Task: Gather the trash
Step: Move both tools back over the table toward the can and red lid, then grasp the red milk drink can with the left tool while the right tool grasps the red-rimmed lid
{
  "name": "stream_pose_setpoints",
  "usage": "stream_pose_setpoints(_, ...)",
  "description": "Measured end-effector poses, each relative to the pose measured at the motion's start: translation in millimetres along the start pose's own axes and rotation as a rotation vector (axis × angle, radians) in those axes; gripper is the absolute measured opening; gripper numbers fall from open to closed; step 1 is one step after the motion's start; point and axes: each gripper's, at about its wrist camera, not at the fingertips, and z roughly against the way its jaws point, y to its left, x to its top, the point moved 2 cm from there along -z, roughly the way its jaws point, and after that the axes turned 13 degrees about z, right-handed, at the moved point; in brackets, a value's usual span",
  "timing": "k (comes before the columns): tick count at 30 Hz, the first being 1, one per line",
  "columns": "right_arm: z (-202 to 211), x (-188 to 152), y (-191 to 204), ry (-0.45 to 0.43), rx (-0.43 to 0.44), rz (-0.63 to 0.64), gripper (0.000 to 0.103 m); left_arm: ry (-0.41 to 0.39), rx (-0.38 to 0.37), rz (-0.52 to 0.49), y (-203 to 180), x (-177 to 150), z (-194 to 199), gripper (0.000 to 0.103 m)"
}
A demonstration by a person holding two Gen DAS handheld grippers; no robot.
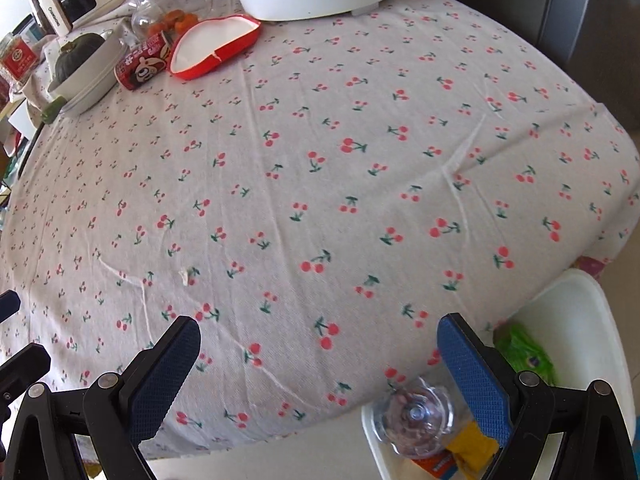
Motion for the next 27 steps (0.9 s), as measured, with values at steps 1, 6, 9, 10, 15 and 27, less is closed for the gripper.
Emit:
stream_pose_setpoints(1, -3.6, 4.0, 3.8, -0.007, -0.010, 0.002, 0.098, -0.013, 0.009, 0.001, 4.6, 3.8, -1.0, 0.103)
stream_pose_setpoints(6, -17.9, 32.4, 17.0, -0.054, -0.067, 0.041, 0.098, -0.058, 0.061, -0.024, 25.6, 28.5, -13.9, 0.103)
stream_pose_setpoints(9, -27.4, 55.8, 18.9, -0.071, -0.057, 0.024, 0.098, -0.069, 0.076, -0.109, 33.7, 55.2, -26.7, 0.103)
stream_pose_setpoints(10, -29.8, 64.0, 19.1, -0.084, -0.056, 0.017, 0.098, -0.082, 0.094, -0.142, 37.2, 65.0, -31.6, 0.103)
stream_pose_setpoints(15, -51.8, 104.3, 25.0, -0.124, -0.049, 0.021, 0.098, -0.112, 0.135, -0.238, 54.7, 115.8, -64.3, 0.103)
stream_pose_setpoints(27, -106.3, 184.0, 29.1, -0.183, 0.010, 0.010, 0.098, -0.153, 0.072, -0.344, 54.7, 223.4, -153.9, 0.102)
